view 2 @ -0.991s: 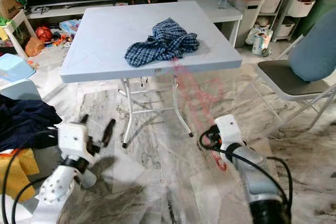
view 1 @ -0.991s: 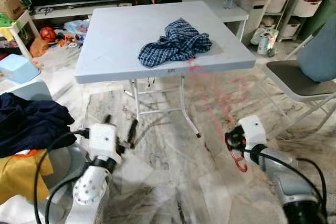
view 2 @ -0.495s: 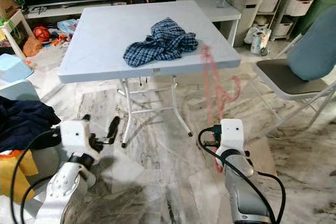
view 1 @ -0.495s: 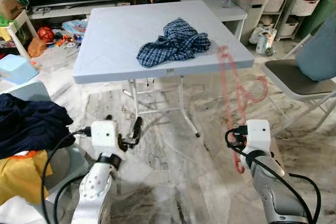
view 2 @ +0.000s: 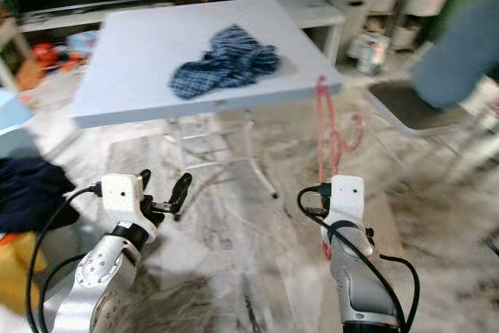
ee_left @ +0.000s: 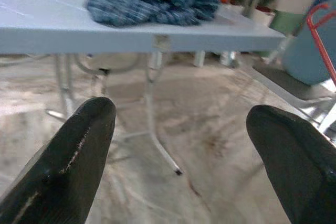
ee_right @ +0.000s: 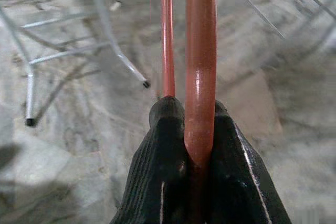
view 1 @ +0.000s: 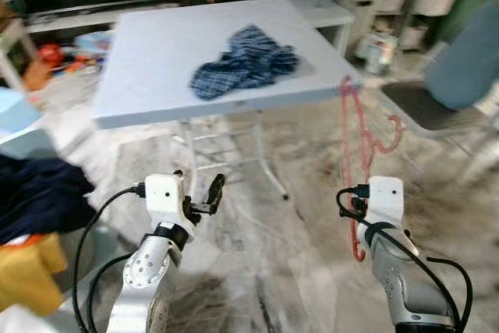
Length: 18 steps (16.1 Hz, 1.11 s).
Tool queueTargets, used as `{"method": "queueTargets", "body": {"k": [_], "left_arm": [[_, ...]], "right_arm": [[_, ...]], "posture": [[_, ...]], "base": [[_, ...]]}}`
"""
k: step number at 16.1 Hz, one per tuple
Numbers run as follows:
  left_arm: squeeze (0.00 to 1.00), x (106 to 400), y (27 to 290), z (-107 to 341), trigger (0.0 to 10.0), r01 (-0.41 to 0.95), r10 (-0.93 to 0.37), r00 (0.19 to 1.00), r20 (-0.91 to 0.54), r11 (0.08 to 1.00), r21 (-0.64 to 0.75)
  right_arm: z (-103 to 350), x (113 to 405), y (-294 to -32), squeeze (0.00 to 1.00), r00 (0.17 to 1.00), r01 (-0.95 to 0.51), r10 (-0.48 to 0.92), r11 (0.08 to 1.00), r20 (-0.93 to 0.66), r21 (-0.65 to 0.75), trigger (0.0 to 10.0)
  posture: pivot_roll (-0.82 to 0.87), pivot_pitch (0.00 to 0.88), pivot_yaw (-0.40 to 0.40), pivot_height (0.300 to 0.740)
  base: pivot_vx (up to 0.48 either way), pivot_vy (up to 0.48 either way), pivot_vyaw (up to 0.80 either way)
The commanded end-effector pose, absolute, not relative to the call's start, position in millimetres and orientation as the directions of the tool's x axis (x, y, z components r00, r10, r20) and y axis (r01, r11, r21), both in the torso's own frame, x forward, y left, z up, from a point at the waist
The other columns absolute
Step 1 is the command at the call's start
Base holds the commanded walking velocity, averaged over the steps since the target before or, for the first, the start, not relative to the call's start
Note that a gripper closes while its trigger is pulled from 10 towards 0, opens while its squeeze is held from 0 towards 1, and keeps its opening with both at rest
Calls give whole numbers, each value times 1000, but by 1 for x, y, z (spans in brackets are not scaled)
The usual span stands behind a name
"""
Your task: Hang hanger
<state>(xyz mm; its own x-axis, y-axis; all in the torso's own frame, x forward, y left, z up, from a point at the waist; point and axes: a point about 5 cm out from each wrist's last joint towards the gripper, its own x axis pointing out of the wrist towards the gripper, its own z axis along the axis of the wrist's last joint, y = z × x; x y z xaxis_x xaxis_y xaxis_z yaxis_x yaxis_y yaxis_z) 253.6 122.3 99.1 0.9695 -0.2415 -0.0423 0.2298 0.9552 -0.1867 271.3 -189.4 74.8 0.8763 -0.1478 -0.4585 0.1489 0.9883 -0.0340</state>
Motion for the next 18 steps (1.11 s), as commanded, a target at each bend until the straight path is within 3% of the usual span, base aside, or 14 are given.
{"method": "queueTargets", "body": {"k": [1, 11, 16, 18], "left_arm": [[0, 256, 121, 101, 10000, 241, -253, 966, -44, 952, -189], [0, 253, 118, 101, 10000, 300, -319, 946, -56, 930, -214], [0, 253, 117, 100, 10000, 315, -335, 940, -66, 925, -212], [0, 252, 116, 100, 10000, 327, -348, 935, -71, 920, -214]], "right_arm": [[80, 275, -192, 0, 878, 170, -164, 985, -449, -26, 10000], [79, 275, -192, 0, 863, 194, -180, 981, -472, -18, 10000], [78, 276, -191, 0, 859, 205, -188, 979, -476, -16, 10000], [78, 276, -191, 0, 858, 212, -194, 977, -476, -17, 10000]], "posture": [[-112, 0, 13, 740], [-115, 0, 21, 740], [-114, 0, 25, 740], [-110, 0, 25, 740]], "base": [[0, 0, -800], [0, 291, -800], [246, 342, -800], [266, 345, 0]]}}
